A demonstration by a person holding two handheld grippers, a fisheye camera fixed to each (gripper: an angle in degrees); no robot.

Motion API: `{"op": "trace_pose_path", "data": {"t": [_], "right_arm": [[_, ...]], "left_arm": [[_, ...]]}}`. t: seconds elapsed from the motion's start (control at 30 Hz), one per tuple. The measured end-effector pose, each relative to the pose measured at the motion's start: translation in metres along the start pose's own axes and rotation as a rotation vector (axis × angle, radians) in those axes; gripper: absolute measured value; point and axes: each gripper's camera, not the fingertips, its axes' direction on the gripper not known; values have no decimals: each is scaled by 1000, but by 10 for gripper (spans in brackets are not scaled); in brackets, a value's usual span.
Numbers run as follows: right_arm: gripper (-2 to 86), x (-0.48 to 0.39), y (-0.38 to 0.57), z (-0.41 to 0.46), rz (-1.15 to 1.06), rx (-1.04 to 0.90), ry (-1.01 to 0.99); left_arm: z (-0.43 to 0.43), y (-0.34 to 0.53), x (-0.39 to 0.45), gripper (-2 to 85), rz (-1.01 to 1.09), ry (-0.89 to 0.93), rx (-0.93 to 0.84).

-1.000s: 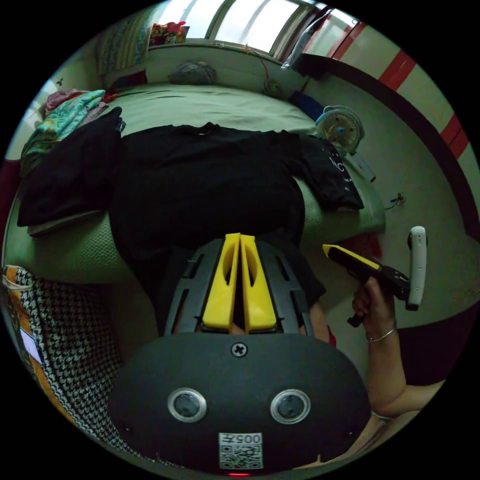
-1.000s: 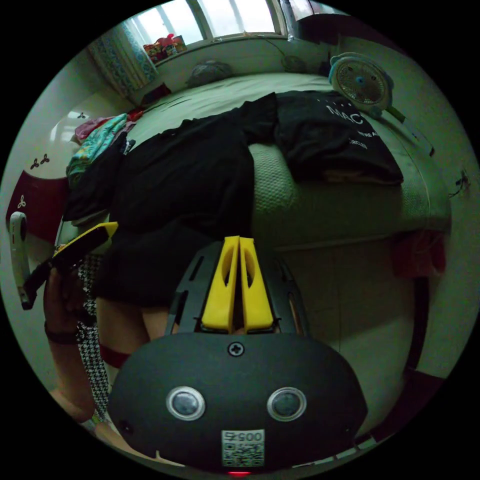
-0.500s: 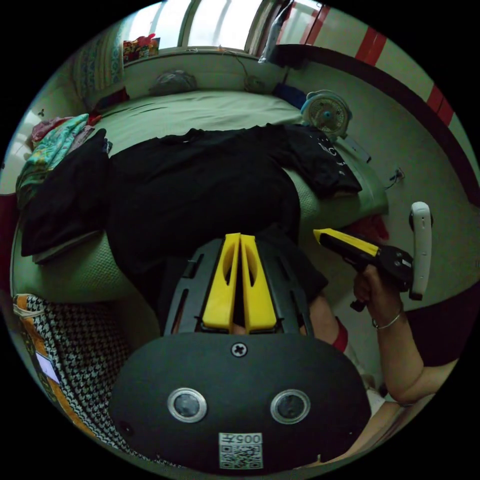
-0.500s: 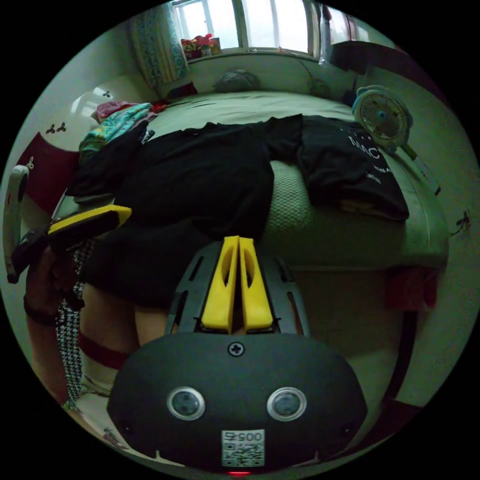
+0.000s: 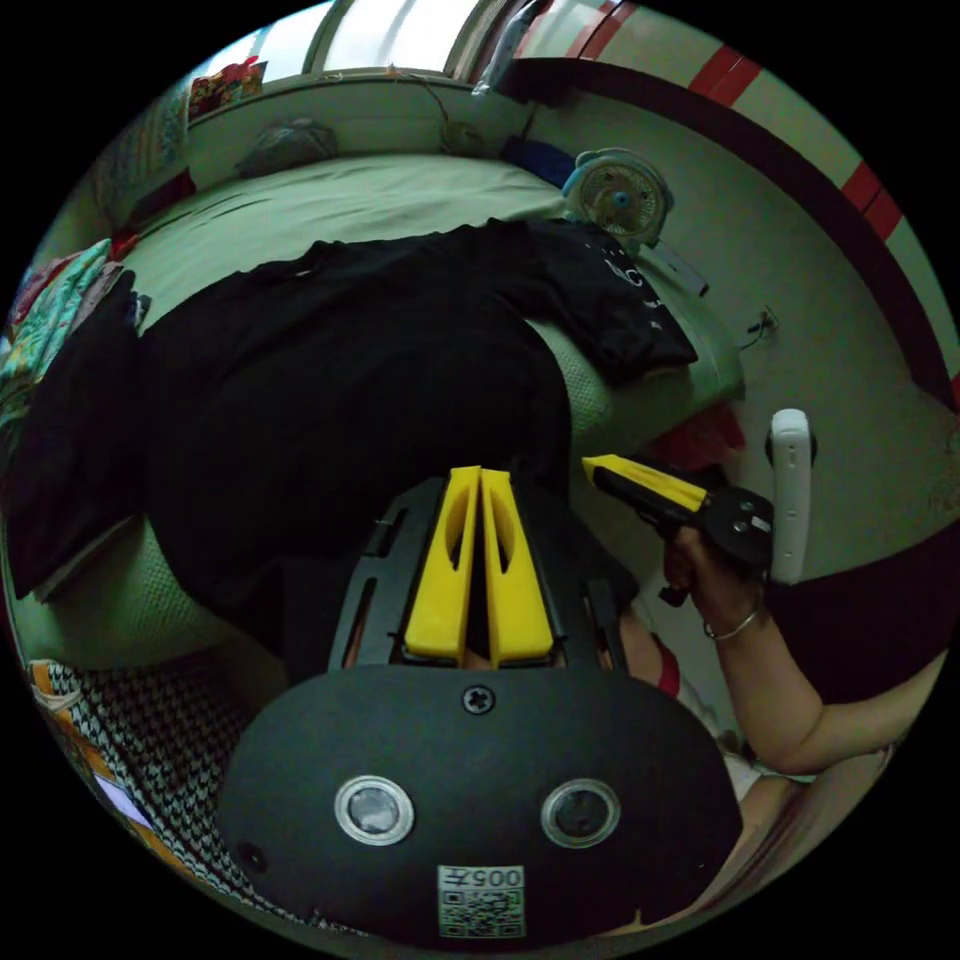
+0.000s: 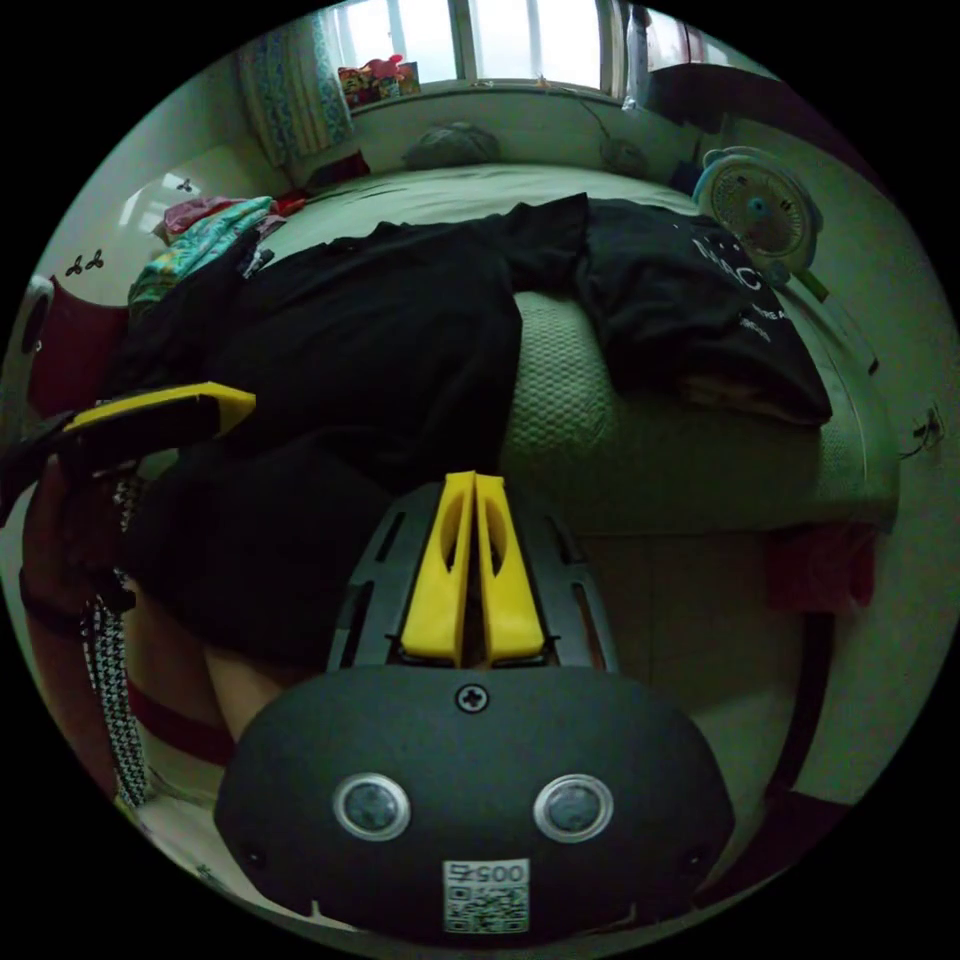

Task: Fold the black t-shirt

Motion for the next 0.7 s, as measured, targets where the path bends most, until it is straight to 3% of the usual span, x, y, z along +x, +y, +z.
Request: {"op": "trace_pose_path", "data": {"t": [0.17, 0.7], "right_arm": [[-12, 10, -33, 2, -25, -5, 13], [-10, 34, -182, -7, -62, 79, 159]], "left_arm": [[27, -55, 2, -6, 34, -77, 34], [147, -264, 25, 66, 312, 35, 64]]}}
